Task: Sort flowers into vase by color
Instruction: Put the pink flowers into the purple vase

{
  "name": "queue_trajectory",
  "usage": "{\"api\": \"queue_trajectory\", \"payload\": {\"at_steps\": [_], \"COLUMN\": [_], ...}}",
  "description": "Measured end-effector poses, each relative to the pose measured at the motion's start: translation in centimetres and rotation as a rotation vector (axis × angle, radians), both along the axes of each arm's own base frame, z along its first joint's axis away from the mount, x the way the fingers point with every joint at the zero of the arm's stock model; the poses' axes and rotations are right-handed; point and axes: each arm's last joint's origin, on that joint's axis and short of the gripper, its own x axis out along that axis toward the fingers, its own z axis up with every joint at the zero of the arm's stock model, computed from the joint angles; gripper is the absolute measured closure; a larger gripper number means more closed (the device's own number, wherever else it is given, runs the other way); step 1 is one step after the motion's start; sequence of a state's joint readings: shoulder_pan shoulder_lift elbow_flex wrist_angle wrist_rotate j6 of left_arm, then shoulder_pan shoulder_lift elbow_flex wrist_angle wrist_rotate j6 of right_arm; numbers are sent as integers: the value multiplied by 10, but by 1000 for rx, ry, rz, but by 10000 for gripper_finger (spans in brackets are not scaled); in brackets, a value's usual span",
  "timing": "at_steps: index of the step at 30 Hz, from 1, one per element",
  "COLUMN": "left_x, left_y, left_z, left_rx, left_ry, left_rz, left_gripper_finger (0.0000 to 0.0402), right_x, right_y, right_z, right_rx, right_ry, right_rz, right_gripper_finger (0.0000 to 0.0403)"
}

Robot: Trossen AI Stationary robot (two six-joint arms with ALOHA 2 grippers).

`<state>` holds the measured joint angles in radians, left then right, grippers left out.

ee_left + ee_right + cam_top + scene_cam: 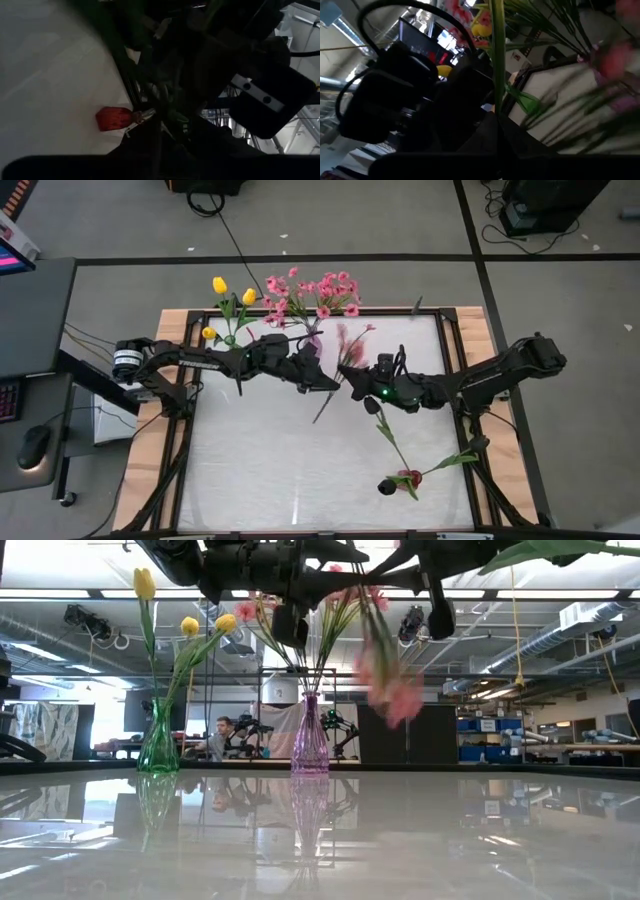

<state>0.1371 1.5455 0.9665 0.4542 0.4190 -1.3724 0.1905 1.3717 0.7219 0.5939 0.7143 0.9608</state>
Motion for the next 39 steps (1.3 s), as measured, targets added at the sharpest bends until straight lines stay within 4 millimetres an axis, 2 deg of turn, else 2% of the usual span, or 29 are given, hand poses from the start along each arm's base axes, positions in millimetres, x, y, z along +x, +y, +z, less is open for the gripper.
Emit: {"api": "queue_trajectory", "payload": {"at_steps": [4, 11, 18, 27, 33, 39], "left_x": [0, -1, -1, -1, -1, -1], "left_y": [0, 4, 4, 3, 3, 2], "left_z": [0, 0, 0, 0, 0, 0], "left_rx": [18, 37, 39, 45, 44, 75], "left_ry": [-4, -8, -9, -14, -14, -31], "left_rz": [-3, 2, -8, -40, -41, -87], "left_gripper_finger": [334, 393, 394, 395, 395, 396], "right_x": [-5, -6, -5, -11, -25, -48], "right_y": [-1, -2, -1, -2, -6, -10], "right_z": [7, 7, 7, 16, 31, 47], "right_rx": [-19, -25, -35, -103, -144, -147], "right_ry": [-5, 7, 13, 21, 27, 45], "right_rz": [0, -1, 27, 46, 40, 50], "right_gripper_finger": [399, 399, 393, 354, 321, 295]}}
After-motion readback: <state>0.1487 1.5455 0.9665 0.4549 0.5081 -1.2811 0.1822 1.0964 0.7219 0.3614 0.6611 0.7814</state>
